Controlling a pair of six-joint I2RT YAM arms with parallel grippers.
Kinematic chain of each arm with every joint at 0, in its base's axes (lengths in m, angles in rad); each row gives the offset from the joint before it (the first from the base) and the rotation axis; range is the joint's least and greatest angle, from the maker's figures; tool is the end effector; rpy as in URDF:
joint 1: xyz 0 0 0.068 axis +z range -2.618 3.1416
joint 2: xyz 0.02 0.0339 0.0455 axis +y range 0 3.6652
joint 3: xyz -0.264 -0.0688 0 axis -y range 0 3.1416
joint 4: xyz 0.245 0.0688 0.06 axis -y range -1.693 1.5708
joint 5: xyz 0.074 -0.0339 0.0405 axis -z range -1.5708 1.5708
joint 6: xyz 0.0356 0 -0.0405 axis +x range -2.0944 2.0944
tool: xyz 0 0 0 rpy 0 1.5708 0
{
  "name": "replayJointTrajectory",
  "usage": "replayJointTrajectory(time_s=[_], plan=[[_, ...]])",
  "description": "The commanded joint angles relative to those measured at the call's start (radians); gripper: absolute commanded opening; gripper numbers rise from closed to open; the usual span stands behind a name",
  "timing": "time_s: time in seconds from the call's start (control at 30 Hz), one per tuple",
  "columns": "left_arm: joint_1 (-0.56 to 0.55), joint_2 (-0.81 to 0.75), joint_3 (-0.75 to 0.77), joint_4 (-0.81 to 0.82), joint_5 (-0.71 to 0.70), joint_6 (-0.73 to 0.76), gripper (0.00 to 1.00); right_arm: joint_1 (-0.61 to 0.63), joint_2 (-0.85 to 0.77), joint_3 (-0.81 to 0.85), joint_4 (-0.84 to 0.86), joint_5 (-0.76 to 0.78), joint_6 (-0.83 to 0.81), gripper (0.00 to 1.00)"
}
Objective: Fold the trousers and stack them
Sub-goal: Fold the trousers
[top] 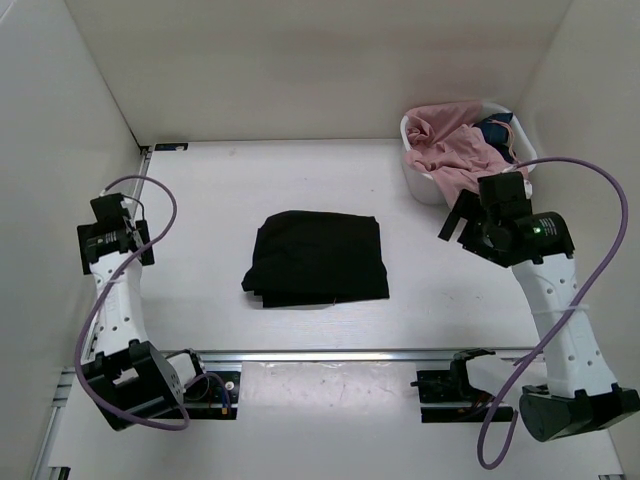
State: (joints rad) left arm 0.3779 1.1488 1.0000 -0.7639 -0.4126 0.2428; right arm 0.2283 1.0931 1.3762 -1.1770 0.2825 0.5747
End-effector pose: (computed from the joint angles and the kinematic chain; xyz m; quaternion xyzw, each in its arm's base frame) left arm 0.2069 0.0975 0.2930 -0.1286 0.9197 0.2812 0.2420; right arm 0.1823 0.0322 0.3897 0.2070 0.9118 0.0062 0.3545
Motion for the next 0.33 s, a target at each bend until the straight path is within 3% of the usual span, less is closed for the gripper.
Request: replayJointTrajectory(time_s=[0.0,0.3], plan=[[0.009,-0.035,0.069,-0.038,0.064,-0.045,1.00,-0.004,-0.025,-0.008,-0.009,0.052,-0.032,0.99],[0.009,-0.026,0.109,-0.058,0.064,-0.045,1.00,-0.004,-0.059,-0.052,0.031,0.081,-0.059,0.99]])
